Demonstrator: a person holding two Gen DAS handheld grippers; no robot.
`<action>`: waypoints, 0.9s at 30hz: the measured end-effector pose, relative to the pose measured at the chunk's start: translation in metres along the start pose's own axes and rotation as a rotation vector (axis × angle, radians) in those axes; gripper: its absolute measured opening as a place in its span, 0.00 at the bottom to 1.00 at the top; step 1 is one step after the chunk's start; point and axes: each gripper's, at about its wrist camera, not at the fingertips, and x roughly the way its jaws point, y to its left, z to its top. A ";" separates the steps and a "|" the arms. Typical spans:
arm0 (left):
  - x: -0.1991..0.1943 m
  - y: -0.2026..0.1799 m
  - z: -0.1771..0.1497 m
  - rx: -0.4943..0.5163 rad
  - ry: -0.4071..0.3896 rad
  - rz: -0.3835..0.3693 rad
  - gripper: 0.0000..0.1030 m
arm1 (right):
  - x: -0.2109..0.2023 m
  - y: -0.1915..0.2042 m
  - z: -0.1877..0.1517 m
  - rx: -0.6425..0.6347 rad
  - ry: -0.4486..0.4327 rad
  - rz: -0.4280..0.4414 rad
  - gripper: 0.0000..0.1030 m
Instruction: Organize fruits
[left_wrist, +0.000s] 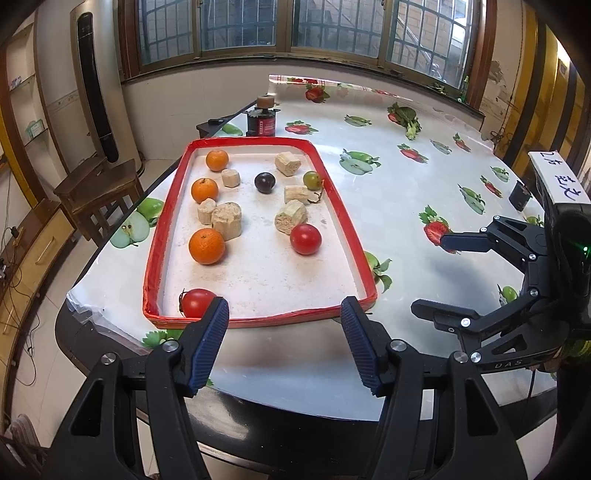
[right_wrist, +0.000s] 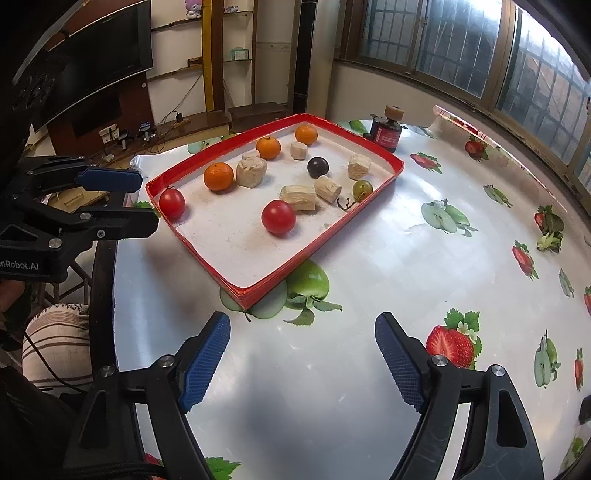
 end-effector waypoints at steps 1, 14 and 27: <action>0.000 -0.001 0.000 0.003 0.000 -0.003 0.60 | -0.001 -0.001 -0.002 0.003 0.000 -0.002 0.80; -0.002 -0.021 -0.003 0.042 0.009 -0.012 0.60 | -0.012 -0.012 -0.021 0.022 0.011 -0.025 0.80; -0.011 -0.032 -0.003 0.068 -0.006 0.001 0.60 | -0.022 -0.012 -0.023 -0.010 -0.007 -0.007 0.80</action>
